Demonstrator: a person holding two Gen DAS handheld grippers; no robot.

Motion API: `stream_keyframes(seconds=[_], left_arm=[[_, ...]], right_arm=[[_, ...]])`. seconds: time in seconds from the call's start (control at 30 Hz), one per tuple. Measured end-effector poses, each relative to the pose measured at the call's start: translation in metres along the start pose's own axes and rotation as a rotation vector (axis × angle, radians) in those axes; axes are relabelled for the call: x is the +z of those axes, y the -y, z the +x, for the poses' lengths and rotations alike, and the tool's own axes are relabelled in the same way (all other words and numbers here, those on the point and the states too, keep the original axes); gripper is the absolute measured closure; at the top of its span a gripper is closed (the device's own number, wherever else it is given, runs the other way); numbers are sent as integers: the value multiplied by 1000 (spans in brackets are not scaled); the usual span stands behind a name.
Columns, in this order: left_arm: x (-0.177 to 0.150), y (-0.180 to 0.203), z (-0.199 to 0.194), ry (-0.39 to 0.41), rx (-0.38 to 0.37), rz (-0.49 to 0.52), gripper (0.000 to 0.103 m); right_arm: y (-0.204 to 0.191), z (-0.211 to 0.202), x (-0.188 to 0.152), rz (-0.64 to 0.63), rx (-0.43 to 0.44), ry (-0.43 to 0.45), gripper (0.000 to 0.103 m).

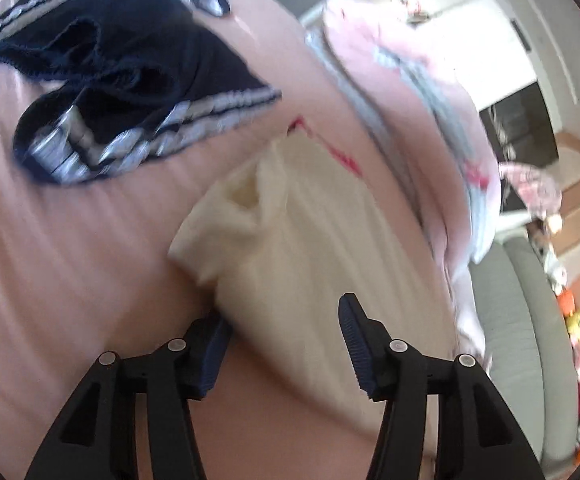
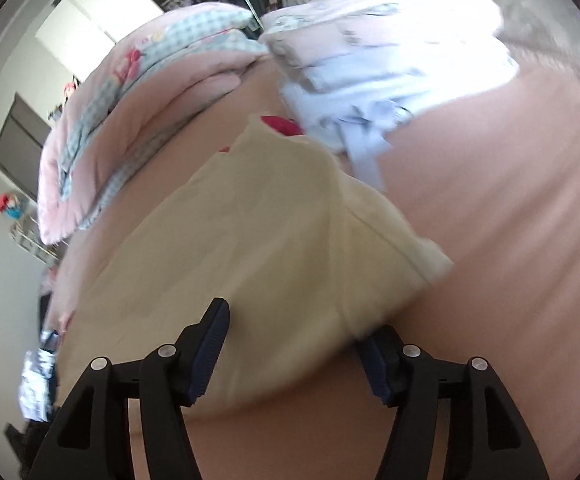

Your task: Fold clothes

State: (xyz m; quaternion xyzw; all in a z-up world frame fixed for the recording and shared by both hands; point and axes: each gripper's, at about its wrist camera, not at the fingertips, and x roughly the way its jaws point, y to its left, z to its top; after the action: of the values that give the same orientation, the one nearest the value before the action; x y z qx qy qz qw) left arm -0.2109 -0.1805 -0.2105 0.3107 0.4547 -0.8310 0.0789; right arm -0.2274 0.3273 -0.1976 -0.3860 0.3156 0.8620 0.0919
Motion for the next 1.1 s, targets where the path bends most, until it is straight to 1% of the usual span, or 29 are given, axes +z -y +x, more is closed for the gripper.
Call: stream_keyframes(seconds=[0.03, 0.07, 0.1, 0.13, 0.17, 0.23, 0.3, 0.33, 0.4, 0.47, 0.5, 0.57, 0.6, 0.63, 0.67, 0.73, 0.77, 0.8, 0.83, 0.87, 0.9, 0.97, 1.0, 1.03, 1.1], left_arm=[[3, 6, 6, 6, 4, 2, 54], [5, 10, 9, 5, 9, 1, 56], [9, 14, 11, -4, 19, -1, 89], [15, 12, 15, -27, 40, 3, 99], [22, 8, 16, -42, 48, 16, 99], [22, 21, 3, -46, 57, 105, 99], [18, 33, -11, -49, 88, 193, 99], [13, 37, -20, -49, 109, 229, 99], [5, 42, -41, -44, 126, 264, 100], [3, 40, -59, -37, 117, 258, 100], [5, 40, -67, -29, 99, 257, 100], [2, 37, -90, -12, 101, 277, 101], [0, 35, -96, -20, 93, 292, 101], [-3, 28, -102, -37, 96, 296, 101], [-3, 21, -101, -51, 97, 278, 101], [-7, 6, -102, -83, 59, 195, 100], [-12, 0, -103, -97, 54, 166, 100], [-20, -6, -101, -120, 25, 136, 100], [-29, -12, -99, -145, -8, 106, 99], [-37, -14, -96, -167, -27, 95, 98], [-44, -15, -93, -189, -44, 86, 94], [-57, -12, -82, -225, -53, 86, 80], [-62, -12, -74, -241, -55, 74, 62], [-66, -12, -67, -248, -63, 55, 52], [-68, -11, -57, -228, -85, 17, 52]], right_arm=[[-3, 5, 5, -10, -10, 5, 53], [1, 6, 11, 6, -13, -1, 62], [5, 6, 16, 24, -14, -6, 81], [13, 0, 18, 53, 3, -9, 93], [19, -6, 19, 69, 14, -10, 93], [7, -19, 19, -29, -19, 18, 97], [-6, -38, 14, -147, -54, 47, 98], [-6, -48, 13, -153, -58, 57, 98], [-3, -70, 11, -162, -65, 79, 98], [2, -84, 9, -137, -60, 73, 98], [4, -91, 6, -137, -58, 79, 98], [8, -104, -1, -165, -59, 91, 98], [10, -110, -6, -181, -60, 90, 98], [17, -109, -11, -157, -54, 58, 98], [23, -107, -17, -132, -47, 26, 98], [35, -105, -27, -79, -32, -35, 97], [43, -106, -31, -33, -14, -54, 96], [50, -108, -36, 6, -4, -71, 84], [53, -108, -40, 30, 8, -82, 69], [56, -108, -44, 47, 24, -88, 63], [57, -107, -46, 49, 35, -97, 62], [51, -103, -46, 23, 44, -115, 61], [47, -100, -45, 12, 50, -121, 60], [43, -96, -43, 10, 68, -124, 56], [39, -86, -38, 17, 91, -134, 48]])
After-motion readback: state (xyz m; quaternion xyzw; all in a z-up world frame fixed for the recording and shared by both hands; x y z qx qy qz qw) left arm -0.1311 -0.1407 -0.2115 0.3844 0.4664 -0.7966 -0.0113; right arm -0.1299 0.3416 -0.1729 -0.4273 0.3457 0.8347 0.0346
